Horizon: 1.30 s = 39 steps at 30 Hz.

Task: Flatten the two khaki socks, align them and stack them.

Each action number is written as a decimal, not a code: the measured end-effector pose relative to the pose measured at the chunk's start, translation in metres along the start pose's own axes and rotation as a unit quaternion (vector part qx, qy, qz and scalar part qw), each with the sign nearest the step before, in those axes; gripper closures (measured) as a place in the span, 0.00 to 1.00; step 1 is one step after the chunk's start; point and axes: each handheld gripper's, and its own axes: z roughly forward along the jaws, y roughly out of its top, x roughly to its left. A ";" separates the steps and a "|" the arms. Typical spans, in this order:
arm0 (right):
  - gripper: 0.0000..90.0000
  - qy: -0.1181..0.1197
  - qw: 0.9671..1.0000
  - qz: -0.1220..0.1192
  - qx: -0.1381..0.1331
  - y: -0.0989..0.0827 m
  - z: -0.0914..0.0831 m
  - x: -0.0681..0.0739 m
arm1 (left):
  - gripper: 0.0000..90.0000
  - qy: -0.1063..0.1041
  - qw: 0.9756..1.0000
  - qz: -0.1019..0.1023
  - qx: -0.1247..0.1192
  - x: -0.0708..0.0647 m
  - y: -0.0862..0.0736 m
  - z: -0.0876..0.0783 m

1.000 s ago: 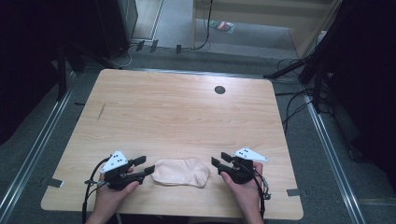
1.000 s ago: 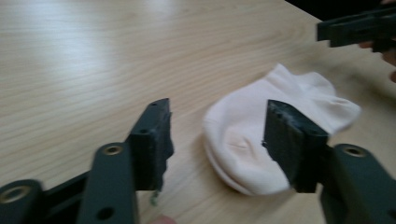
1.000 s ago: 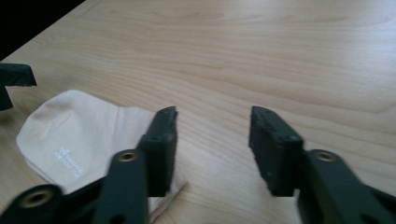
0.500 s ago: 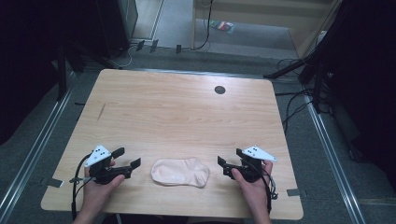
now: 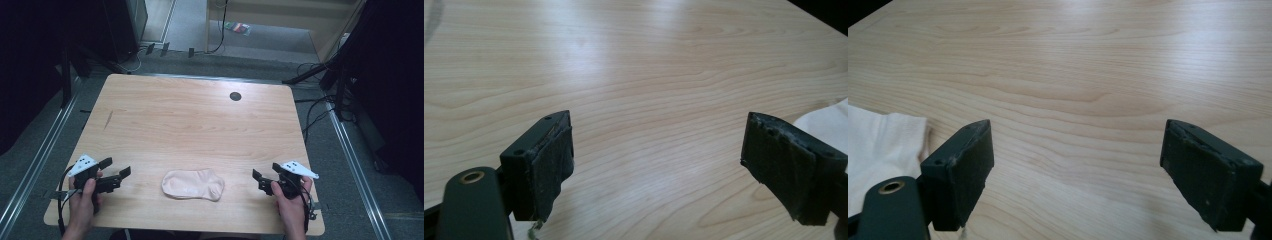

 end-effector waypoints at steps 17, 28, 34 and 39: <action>0.16 -0.053 0.998 0.032 -0.017 -0.021 -0.036 -0.041 | 0.16 0.048 0.999 0.007 0.018 0.036 -0.012 -0.031; 0.16 -0.069 0.997 0.031 -0.007 -0.037 -0.054 -0.054 | 0.16 0.065 0.998 0.002 0.018 0.051 -0.020 -0.047; 0.16 -0.067 0.997 0.024 -0.009 -0.044 -0.062 -0.057 | 0.16 0.069 0.997 0.010 0.027 0.056 -0.022 -0.050; 0.16 -0.070 0.997 0.032 -0.008 -0.048 -0.065 -0.064 | 0.16 0.069 0.997 0.004 0.028 0.059 -0.023 -0.049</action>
